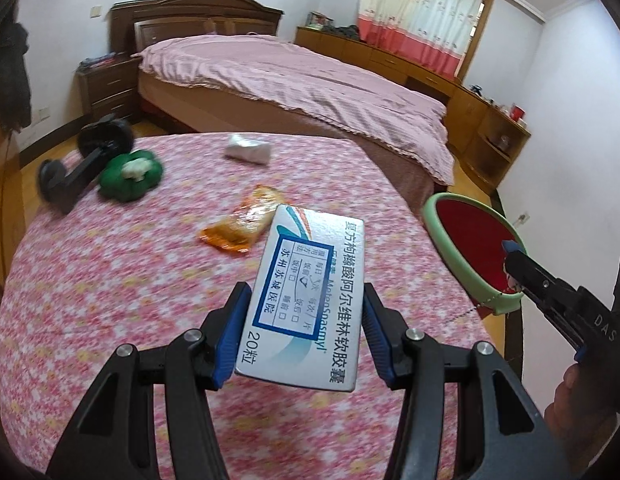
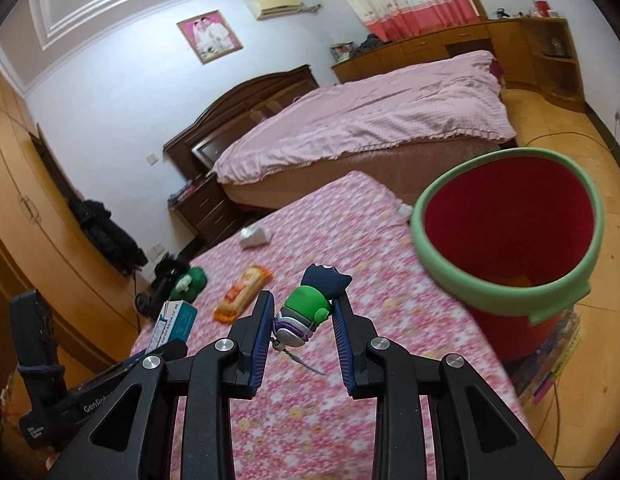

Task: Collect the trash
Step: 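Carry the medicine box and green figure toward the red bucket, then open the left gripper over the bucket while the right releases the green figure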

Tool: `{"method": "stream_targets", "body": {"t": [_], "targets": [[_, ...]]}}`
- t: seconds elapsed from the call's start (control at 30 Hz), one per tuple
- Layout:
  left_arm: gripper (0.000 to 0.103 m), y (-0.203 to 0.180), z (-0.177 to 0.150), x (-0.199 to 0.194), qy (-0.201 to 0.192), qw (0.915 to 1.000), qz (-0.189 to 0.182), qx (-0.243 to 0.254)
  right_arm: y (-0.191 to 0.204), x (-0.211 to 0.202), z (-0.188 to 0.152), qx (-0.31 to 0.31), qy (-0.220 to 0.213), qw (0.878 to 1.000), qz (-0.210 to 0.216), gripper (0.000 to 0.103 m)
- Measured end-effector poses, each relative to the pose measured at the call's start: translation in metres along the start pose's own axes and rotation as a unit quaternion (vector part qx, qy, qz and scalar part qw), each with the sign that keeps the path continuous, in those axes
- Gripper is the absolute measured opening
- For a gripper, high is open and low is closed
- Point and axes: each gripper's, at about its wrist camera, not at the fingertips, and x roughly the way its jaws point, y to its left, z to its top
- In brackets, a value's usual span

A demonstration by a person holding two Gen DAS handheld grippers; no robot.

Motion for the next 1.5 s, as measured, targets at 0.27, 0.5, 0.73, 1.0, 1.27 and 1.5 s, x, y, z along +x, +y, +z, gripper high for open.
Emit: {"method": "stream_targets", "body": {"t": [0.27, 0.5, 0.73, 1.0, 1.27, 1.5], "targets": [[0.055, -0.047, 0.013, 0.031, 0.021, 0.9982, -0.039, 0.040, -0.041, -0.012, 0.022, 0.030, -0.026, 0.999, -0.030, 0.030], [0.055, -0.095, 0.028, 0.056, 0.027, 0.9935, -0.077, 0.079, -0.075, -0.021, 0.040, 0.051, -0.047, 0.996, -0.057, 0.030], [0.055, -0.138, 0.040, 0.086, 0.038, 0.9873, -0.121, 0.096, -0.106, -0.018, 0.056, 0.068, -0.054, 0.993, -0.078, 0.030], [0.055, -0.175, 0.046, 0.128, 0.058, 0.9817, -0.144, 0.110, -0.138, -0.010, 0.060, 0.088, -0.048, 0.990, -0.097, 0.030], [0.055, -0.198, 0.042, 0.162, 0.086, 0.9756, -0.154, 0.131, -0.171, -0.004, 0.057, 0.114, -0.041, 0.986, -0.115, 0.030], [0.055, -0.206, 0.039, 0.168, 0.089, 0.9751, -0.148, 0.138, -0.181, 0.001, 0.056, 0.121, -0.036, 0.985, -0.119, 0.030]]}}
